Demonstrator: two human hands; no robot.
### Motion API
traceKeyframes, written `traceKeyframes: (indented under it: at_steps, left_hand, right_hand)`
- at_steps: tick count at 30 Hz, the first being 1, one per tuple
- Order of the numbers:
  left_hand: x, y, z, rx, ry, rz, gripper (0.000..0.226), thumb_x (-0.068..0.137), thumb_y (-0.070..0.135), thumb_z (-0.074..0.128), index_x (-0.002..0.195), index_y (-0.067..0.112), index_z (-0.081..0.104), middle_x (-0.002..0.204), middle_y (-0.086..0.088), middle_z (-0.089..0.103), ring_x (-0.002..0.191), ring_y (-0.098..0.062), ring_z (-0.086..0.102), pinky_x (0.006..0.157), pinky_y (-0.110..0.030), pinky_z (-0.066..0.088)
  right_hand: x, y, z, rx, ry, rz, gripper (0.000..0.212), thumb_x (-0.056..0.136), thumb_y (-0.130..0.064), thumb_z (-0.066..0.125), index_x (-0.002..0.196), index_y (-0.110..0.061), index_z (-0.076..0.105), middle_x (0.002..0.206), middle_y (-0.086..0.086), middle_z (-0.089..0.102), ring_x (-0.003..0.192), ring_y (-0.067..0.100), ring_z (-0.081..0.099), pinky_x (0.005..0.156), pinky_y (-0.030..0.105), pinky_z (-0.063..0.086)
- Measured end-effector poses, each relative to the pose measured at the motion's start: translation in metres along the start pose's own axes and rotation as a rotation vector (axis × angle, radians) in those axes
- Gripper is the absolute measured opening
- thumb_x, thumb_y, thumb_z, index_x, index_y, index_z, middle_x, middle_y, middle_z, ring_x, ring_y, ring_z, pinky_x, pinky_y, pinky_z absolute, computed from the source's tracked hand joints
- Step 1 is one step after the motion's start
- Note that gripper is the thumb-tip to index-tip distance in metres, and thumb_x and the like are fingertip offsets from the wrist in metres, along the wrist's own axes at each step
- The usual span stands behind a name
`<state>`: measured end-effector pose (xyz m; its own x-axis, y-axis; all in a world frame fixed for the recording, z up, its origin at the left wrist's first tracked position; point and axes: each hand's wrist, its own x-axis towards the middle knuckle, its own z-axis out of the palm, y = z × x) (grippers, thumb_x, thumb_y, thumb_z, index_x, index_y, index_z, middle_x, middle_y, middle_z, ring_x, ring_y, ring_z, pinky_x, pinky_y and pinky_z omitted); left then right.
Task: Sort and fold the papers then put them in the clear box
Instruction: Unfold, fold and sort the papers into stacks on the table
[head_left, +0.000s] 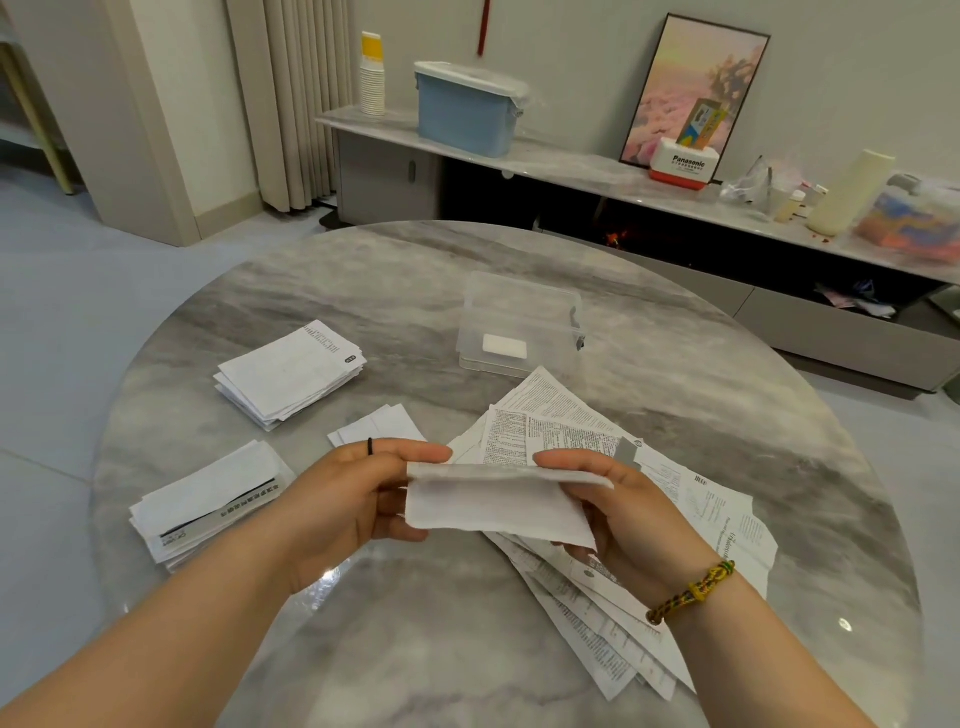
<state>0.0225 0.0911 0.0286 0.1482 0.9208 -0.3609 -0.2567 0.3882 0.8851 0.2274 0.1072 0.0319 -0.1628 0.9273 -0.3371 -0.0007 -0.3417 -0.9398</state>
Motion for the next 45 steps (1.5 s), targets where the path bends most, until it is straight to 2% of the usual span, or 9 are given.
traceKeyframes:
  at_steps: [5,9,13,19,27,33,38,41,45]
  left_hand:
    - [-0.002,0.001,0.0,0.065,-0.001,0.051,0.056,0.088,-0.009,0.035,0.055,0.012,0.075,0.067,-0.006,0.073,0.057,-0.012,0.068,0.048,-0.019,0.053]
    - [-0.005,0.003,0.003,0.139,-0.021,0.097,0.016,0.065,0.011,0.061,0.057,0.013,0.075,0.07,-0.005,0.074,0.062,-0.013,0.069,0.053,-0.017,0.054]
    - [-0.003,-0.002,0.005,0.273,0.1,0.182,0.025,0.082,-0.002,0.061,0.069,0.017,0.069,0.057,0.009,0.07,0.051,-0.001,0.064,0.048,-0.009,0.048]
    - [0.002,-0.007,0.001,0.364,0.164,0.19,0.028,0.081,-0.009,0.059,0.07,0.016,0.065,0.046,0.01,0.065,0.046,0.002,0.062,0.045,-0.008,0.046]
    - [-0.014,-0.009,-0.017,0.484,0.171,0.248,0.023,0.087,0.007,0.056,0.083,0.03,0.059,0.052,0.016,0.066,0.039,0.0,0.055,0.041,-0.01,0.042]
    - [-0.035,0.012,-0.067,0.49,0.42,0.377,0.016,0.089,0.012,0.055,0.085,0.026,0.062,0.048,0.012,0.063,0.047,-0.005,0.05,0.044,-0.003,0.039]
    - [-0.055,0.03,-0.114,0.59,0.548,0.348,0.024,0.083,0.009,0.063,0.094,0.03,0.06,0.085,0.009,0.061,0.078,-0.005,0.054,0.076,-0.022,0.042]
    - [-0.055,0.02,-0.141,0.795,0.415,0.138,0.066,0.075,0.013,0.073,0.132,0.025,0.042,0.115,0.006,0.049,0.11,-0.012,0.047,0.087,-0.022,0.034]
    - [-0.051,0.011,-0.155,0.941,0.292,-0.008,0.095,0.069,0.021,0.079,0.143,0.029,0.021,0.143,0.002,0.033,0.131,-0.015,0.035,0.092,-0.017,0.032]
  right_hand:
    - [-0.001,-0.001,0.002,-0.003,0.021,0.04,0.032,0.091,0.0,0.042,0.085,-0.019,0.068,0.073,0.006,0.065,0.056,0.017,0.053,0.041,0.021,0.043]
    - [0.0,-0.002,0.002,0.053,0.071,0.075,0.022,0.094,-0.014,0.044,0.097,-0.016,0.065,0.072,0.003,0.069,0.058,0.016,0.061,0.039,0.023,0.044]
    - [0.0,-0.001,0.002,0.047,0.015,0.1,0.033,0.095,-0.031,0.039,0.092,-0.01,0.064,0.067,0.005,0.071,0.05,0.013,0.062,0.039,0.023,0.046]
    - [-0.002,0.002,0.003,-0.18,-0.035,0.049,0.019,0.091,-0.002,0.048,0.076,-0.003,0.061,0.055,0.002,0.067,0.042,0.008,0.058,0.036,0.016,0.04]
    - [-0.003,0.005,0.015,-0.224,0.04,0.005,0.02,0.089,0.003,0.049,0.073,-0.004,0.057,0.054,0.001,0.066,0.036,0.007,0.055,0.033,0.015,0.037]
    - [0.0,0.002,0.035,-0.174,0.053,0.004,0.02,0.091,0.002,0.047,0.075,-0.004,0.058,0.054,0.0,0.067,0.035,0.008,0.053,0.032,0.015,0.035]
    - [0.014,-0.005,0.071,-0.178,0.019,-0.026,0.028,0.091,0.002,0.046,0.066,-0.007,0.054,0.046,-0.002,0.062,0.034,0.006,0.049,0.032,0.014,0.031]
    - [0.026,-0.012,0.097,-0.23,-0.028,-0.043,0.026,0.091,-0.001,0.046,0.07,-0.01,0.059,0.052,-0.002,0.062,0.033,0.004,0.046,0.033,0.013,0.03]
    - [0.044,-0.017,0.129,-0.312,-0.083,-0.04,0.024,0.091,-0.003,0.046,0.074,-0.012,0.059,0.062,0.006,0.056,0.028,0.002,0.039,0.033,0.012,0.025]
